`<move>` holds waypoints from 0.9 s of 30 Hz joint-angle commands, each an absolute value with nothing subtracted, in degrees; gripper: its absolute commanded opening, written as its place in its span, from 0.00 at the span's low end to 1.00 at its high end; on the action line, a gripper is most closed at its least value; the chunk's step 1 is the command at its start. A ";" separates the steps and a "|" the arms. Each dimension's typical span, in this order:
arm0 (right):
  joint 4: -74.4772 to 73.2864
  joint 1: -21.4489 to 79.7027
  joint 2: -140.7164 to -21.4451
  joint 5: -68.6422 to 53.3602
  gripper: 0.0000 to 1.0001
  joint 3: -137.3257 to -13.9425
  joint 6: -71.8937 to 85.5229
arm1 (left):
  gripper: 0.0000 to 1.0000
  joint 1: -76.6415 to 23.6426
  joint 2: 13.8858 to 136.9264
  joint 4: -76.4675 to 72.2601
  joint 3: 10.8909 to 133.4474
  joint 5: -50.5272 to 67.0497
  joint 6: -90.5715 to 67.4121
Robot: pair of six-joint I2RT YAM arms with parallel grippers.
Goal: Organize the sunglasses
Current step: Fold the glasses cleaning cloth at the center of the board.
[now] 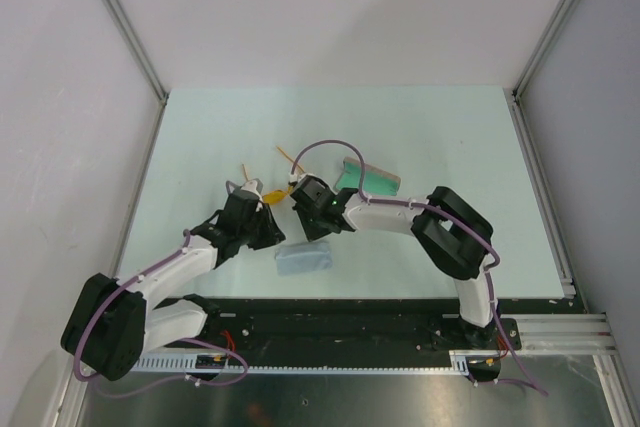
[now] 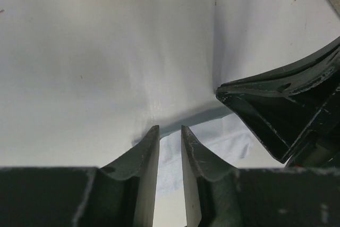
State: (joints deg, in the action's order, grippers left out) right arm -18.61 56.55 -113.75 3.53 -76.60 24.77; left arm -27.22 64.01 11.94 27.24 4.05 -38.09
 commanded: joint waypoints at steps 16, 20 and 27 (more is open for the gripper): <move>-26.80 58.97 -110.57 3.16 0.31 -79.28 23.47 | 0.28 -27.60 65.04 11.16 27.77 2.64 -38.32; -27.95 59.50 -109.34 5.00 0.34 -79.28 23.47 | 0.29 -27.60 65.04 11.16 27.77 2.90 -38.14; -29.09 60.03 -107.67 7.73 0.49 -79.19 23.55 | 0.31 -27.60 65.30 11.16 27.25 3.34 -38.15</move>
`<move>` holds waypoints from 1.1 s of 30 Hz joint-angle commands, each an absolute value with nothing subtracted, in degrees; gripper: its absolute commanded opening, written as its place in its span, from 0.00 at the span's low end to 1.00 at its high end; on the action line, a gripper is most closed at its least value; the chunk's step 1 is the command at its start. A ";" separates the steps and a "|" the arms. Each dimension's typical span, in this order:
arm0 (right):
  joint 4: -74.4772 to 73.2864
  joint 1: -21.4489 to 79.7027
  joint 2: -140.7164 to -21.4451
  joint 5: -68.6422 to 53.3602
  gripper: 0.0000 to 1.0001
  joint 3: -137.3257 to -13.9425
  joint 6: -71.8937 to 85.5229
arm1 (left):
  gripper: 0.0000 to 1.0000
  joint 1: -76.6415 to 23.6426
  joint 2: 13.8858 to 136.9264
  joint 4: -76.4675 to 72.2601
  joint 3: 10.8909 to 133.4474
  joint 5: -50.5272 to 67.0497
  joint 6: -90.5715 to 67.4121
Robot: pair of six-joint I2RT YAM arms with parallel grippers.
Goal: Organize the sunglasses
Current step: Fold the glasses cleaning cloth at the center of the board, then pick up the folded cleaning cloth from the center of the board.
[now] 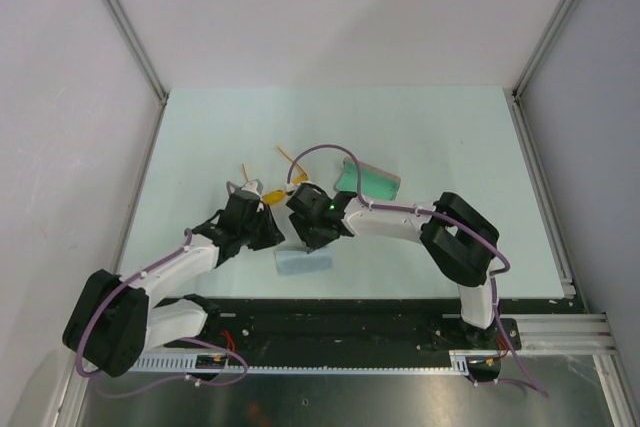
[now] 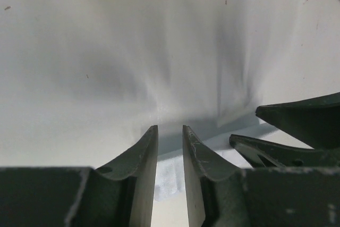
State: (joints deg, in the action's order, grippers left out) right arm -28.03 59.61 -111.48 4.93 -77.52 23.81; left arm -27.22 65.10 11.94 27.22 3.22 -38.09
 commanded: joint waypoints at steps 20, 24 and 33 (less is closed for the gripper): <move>-29.80 56.69 -99.94 10.64 0.57 -70.67 31.02 | 0.57 -27.51 57.84 12.39 18.81 7.64 -43.94; -28.74 56.69 -98.70 7.66 0.55 -68.03 30.85 | 0.56 -27.51 55.12 14.32 18.02 7.91 -46.05; -26.02 55.99 -98.61 3.70 0.50 -63.81 31.29 | 0.47 -27.51 56.25 19.16 18.55 9.75 -47.02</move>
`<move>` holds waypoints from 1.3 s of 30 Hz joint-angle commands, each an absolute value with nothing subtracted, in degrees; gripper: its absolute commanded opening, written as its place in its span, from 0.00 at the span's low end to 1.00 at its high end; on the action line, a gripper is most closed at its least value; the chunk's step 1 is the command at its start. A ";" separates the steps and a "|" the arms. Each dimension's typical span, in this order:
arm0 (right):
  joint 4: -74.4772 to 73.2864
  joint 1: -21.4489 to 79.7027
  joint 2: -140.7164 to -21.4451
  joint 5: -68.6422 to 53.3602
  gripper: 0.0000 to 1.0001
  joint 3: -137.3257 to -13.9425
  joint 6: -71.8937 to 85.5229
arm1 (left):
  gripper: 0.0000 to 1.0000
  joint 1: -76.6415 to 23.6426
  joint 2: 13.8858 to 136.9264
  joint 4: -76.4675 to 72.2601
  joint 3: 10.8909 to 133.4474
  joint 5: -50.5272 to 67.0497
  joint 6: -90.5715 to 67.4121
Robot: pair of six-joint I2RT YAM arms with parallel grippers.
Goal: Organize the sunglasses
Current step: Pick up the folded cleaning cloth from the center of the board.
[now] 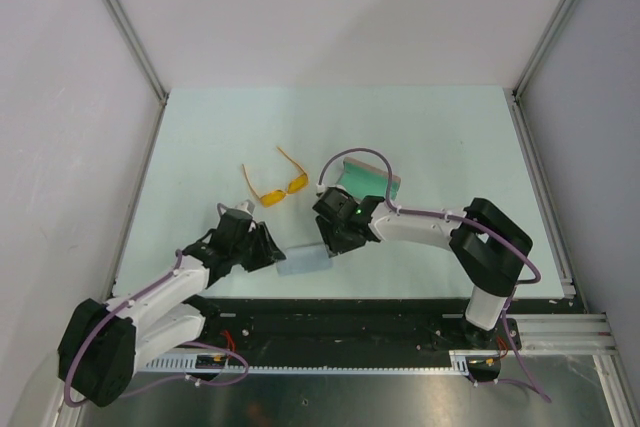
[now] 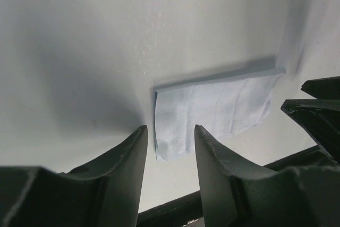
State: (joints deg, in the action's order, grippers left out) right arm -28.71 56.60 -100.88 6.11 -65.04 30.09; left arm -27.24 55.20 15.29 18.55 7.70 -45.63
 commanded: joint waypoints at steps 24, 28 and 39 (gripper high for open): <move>-20.92 57.22 -102.83 0.70 0.39 -62.40 32.17 | 0.38 -27.60 56.96 24.43 21.00 2.12 -45.00; -20.48 57.48 -103.88 0.62 0.38 -62.40 32.52 | 0.38 -27.95 57.56 24.26 21.27 3.86 -44.83; -20.48 57.83 -105.47 -0.53 0.34 -62.40 32.87 | 0.40 -29.44 62.57 20.83 21.62 5.89 -45.35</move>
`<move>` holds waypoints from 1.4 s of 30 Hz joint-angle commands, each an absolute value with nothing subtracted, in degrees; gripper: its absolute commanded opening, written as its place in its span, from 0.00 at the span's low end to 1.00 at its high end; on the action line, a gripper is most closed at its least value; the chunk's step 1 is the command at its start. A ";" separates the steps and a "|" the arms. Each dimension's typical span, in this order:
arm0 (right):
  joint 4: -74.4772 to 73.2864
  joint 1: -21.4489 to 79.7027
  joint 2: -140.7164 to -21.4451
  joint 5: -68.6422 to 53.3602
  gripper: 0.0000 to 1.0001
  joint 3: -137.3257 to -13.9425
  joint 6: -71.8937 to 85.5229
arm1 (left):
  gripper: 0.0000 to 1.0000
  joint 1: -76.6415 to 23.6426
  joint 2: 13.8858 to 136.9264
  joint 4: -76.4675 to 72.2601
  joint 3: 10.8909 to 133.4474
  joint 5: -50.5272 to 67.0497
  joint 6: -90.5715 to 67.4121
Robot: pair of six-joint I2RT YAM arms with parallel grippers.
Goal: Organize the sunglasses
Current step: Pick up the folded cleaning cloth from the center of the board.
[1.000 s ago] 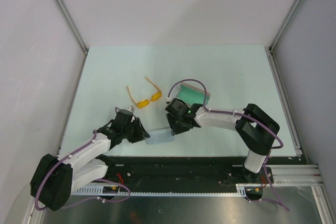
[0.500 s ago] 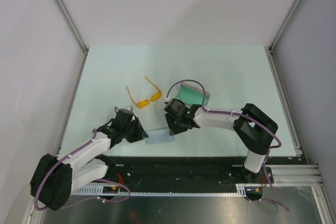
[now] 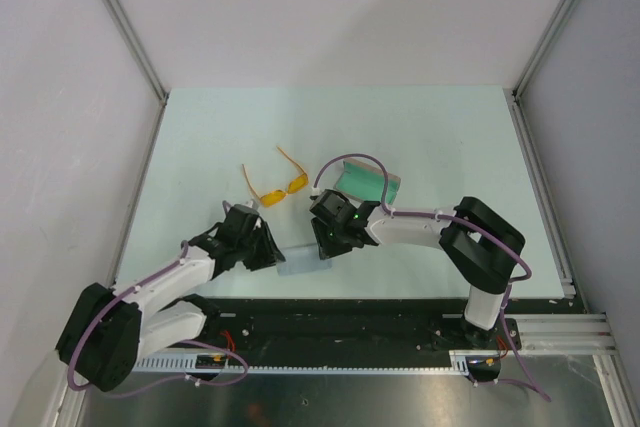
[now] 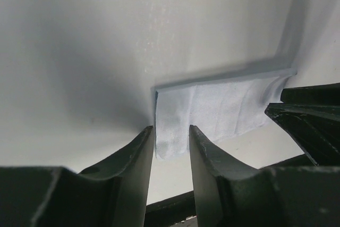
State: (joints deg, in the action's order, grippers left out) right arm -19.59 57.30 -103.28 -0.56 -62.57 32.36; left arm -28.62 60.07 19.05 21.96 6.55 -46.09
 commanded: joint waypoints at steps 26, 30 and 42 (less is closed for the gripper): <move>-21.01 58.10 -106.61 0.00 0.08 -62.49 33.31 | 0.19 -29.79 64.95 18.28 19.86 5.36 -45.79; -20.83 58.10 -106.61 0.00 0.02 -62.40 33.22 | 0.16 -29.80 64.86 18.37 19.95 4.84 -45.62; -20.83 58.18 -105.65 1.74 0.00 -62.93 33.13 | 0.00 -29.97 64.95 18.46 22.23 5.10 -43.77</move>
